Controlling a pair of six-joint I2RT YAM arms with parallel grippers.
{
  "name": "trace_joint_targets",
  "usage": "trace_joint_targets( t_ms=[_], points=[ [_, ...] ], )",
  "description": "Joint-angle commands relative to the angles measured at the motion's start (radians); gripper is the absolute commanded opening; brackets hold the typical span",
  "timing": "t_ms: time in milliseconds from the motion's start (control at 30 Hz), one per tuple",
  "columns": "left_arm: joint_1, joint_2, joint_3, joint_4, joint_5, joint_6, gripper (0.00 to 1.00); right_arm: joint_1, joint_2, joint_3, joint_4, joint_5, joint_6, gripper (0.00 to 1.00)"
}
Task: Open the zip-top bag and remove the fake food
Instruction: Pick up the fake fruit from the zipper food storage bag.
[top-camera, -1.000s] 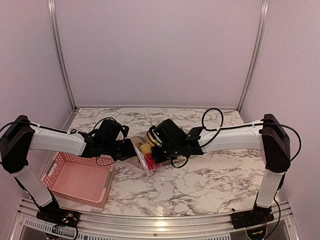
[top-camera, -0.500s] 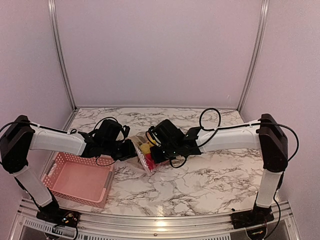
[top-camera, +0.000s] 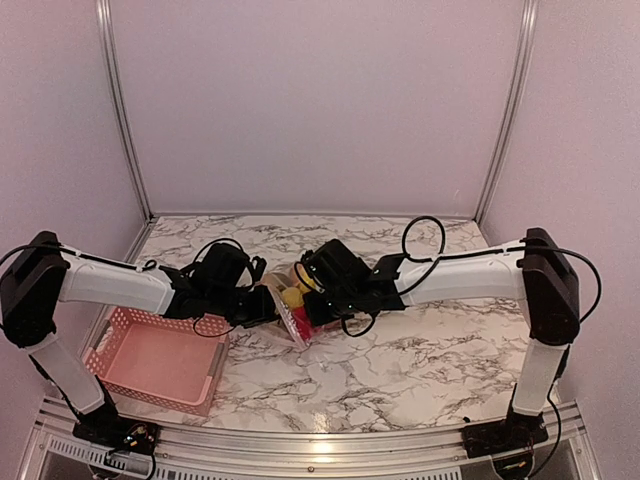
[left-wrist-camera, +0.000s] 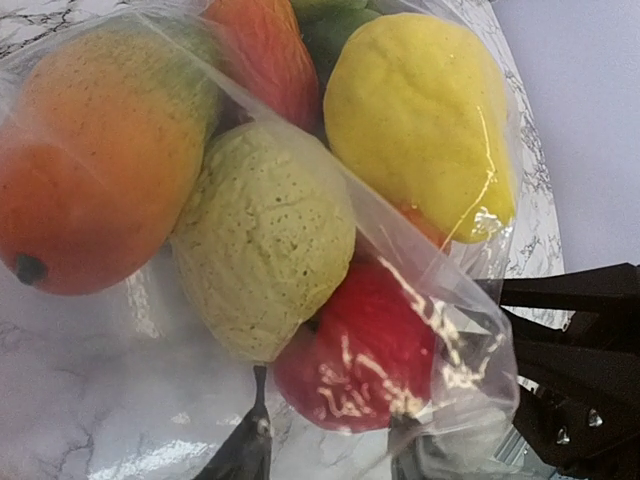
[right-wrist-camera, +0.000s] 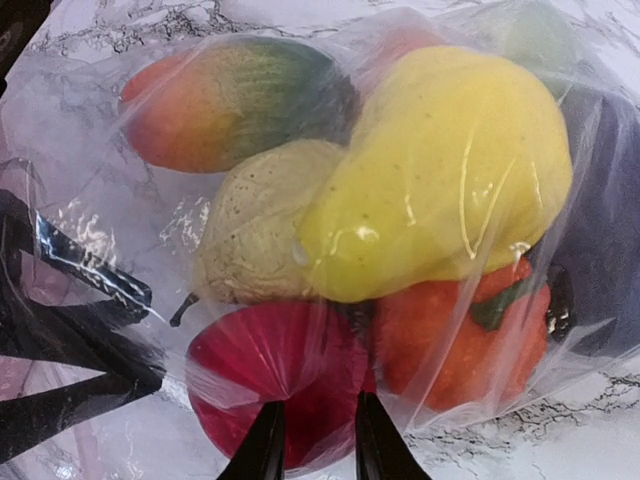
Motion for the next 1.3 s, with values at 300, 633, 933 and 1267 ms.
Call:
trace_joint_targets(
  t_ms=[300, 633, 933, 1267],
  points=[
    [-0.048, 0.073, 0.067, -0.021, -0.018, -0.02, 0.49, -0.006, 0.015, -0.046, -0.006, 0.055, 0.026, 0.17],
    [-0.054, 0.11, 0.1, -0.093, -0.092, -0.024, 0.63, 0.014, 0.054, -0.047, 0.015, 0.013, 0.004, 0.15],
    [-0.055, 0.121, 0.1, -0.112, -0.1, -0.004, 0.73, 0.023, 0.08, -0.028, 0.03, -0.022, -0.015, 0.16],
    [-0.06, 0.153, 0.118, -0.113, -0.097, 0.003, 0.77, 0.033, 0.098, -0.016, 0.039, -0.038, -0.012, 0.2]
  ],
)
